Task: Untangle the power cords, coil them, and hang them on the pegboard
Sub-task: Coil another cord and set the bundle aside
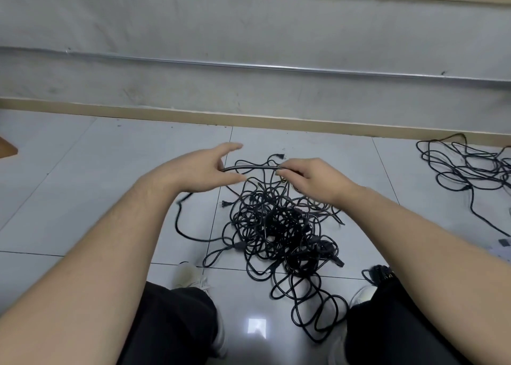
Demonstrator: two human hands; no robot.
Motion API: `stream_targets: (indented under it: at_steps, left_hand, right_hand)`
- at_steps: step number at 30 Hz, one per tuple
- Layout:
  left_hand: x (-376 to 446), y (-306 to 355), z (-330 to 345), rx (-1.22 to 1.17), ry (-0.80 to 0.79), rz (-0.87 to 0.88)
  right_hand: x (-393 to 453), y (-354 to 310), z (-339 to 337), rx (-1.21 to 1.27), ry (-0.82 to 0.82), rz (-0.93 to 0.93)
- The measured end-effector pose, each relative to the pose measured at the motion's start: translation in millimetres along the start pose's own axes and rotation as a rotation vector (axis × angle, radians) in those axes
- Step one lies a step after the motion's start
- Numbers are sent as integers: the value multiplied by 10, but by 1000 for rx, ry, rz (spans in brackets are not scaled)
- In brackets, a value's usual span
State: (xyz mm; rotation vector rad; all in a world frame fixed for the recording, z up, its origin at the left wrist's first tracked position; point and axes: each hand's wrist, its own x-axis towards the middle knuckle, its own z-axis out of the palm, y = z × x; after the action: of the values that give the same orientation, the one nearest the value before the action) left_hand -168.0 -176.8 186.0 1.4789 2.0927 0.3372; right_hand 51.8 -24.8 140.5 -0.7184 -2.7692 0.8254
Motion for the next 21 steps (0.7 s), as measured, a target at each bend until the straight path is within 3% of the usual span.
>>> stream_targets:
  at_steps: [2, 6, 11, 13, 17, 21]
  left_hand:
    - [35, 64, 128, -60, -63, 73]
    - [124, 130, 114, -19, 166, 144]
    - [84, 48, -90, 234, 353, 18]
    - [88, -5, -113, 276, 403, -48]
    - [120, -112, -107, 244, 329, -103]
    - [61, -13, 18, 31, 77, 75]
  right_hand:
    - [4, -113, 2, 4, 36, -60]
    - [14, -161, -8, 223, 75, -8]
    - [-18, 113, 140, 183, -169, 171]
    - [-22, 210, 189, 112, -195, 185]
    - [11, 180, 182, 80, -79, 102]
    - [55, -24, 81, 111, 31, -35]
